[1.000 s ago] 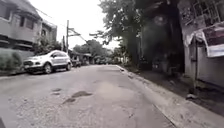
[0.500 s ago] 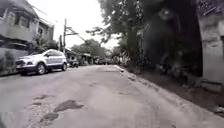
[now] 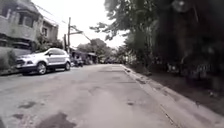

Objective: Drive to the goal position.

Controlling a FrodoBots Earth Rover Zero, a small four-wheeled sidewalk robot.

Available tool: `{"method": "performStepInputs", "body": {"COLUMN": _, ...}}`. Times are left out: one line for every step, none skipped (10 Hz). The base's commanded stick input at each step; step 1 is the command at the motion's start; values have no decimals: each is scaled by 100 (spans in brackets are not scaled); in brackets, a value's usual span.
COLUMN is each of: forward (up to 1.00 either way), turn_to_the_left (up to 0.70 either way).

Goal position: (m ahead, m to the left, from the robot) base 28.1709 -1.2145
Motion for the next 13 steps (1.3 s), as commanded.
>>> {"method": "performStepInputs", "body": {"forward": 100, "turn_to_the_left": 0}}
{"method": "performStepInputs", "body": {"forward": 100, "turn_to_the_left": 0}}
{"method": "performStepInputs", "body": {"forward": 100, "turn_to_the_left": 0}}
{"method": "performStepInputs", "body": {"forward": 100, "turn_to_the_left": 0}}
{"method": "performStepInputs", "body": {"forward": 100, "turn_to_the_left": 0}}
{"method": "performStepInputs", "body": {"forward": 100, "turn_to_the_left": 0}}
{"method": "performStepInputs", "body": {"forward": 100, "turn_to_the_left": 0}}
{"method": "performStepInputs", "body": {"forward": 100, "turn_to_the_left": 0}}
{"method": "performStepInputs", "body": {"forward": 100, "turn_to_the_left": 0}}
{"method": "performStepInputs", "body": {"forward": 100, "turn_to_the_left": 0}}
{"method": "performStepInputs", "body": {"forward": 100, "turn_to_the_left": 0}}
{"method": "performStepInputs", "body": {"forward": 100, "turn_to_the_left": -4}}
{"method": "performStepInputs", "body": {"forward": 100, "turn_to_the_left": -27}}
